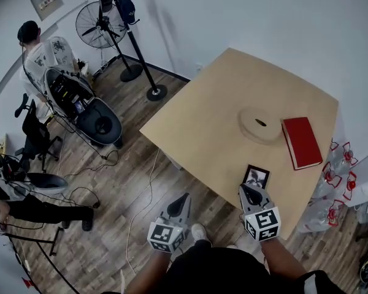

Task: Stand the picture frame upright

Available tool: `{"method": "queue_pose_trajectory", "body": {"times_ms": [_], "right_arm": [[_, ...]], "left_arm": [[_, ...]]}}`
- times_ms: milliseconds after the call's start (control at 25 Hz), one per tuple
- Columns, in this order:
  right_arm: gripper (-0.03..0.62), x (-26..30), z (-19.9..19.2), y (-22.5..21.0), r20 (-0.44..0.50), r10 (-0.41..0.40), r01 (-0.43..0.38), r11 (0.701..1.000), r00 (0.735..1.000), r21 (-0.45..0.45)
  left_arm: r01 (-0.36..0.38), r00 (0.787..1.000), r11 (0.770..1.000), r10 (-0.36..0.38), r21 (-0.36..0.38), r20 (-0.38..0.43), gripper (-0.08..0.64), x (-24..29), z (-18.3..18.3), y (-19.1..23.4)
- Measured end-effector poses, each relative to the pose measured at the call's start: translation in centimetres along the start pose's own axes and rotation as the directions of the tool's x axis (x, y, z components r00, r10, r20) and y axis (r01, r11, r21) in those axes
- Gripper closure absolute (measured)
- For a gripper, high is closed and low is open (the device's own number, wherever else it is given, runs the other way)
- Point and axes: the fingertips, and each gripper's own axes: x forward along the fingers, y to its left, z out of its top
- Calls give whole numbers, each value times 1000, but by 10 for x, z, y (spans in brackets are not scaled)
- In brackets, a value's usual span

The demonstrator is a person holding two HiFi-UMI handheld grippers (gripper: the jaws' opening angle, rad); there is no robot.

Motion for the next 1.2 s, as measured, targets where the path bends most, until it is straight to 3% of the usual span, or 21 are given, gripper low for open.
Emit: {"method": "queue_pose_trajectory", "body": {"times_ms": [280,560,800,1000,1200], "right_arm": [[581,42,8,2,-15,-79,79,997,997,27],[583,47,-1,-14,-71,-218,222,973,973,58],[583,36,-14,-41,-101,-315,323,943,944,78],[581,30,-26,-73,-143,-391,405,911,909,79],[581,23,-45,-106,-204,-419,447,888,885,112]], "left_arm": [[123,992,992,-122,14,-21,565,37,7,36],[277,960,960,-275,36,-45,565,57,4,48],[338,938,941,-336,6,-81,565,80,-10,48],[392,916,920,-387,24,-105,565,110,-7,36],[409,907,912,-402,38,-123,565,146,0,31]]}}
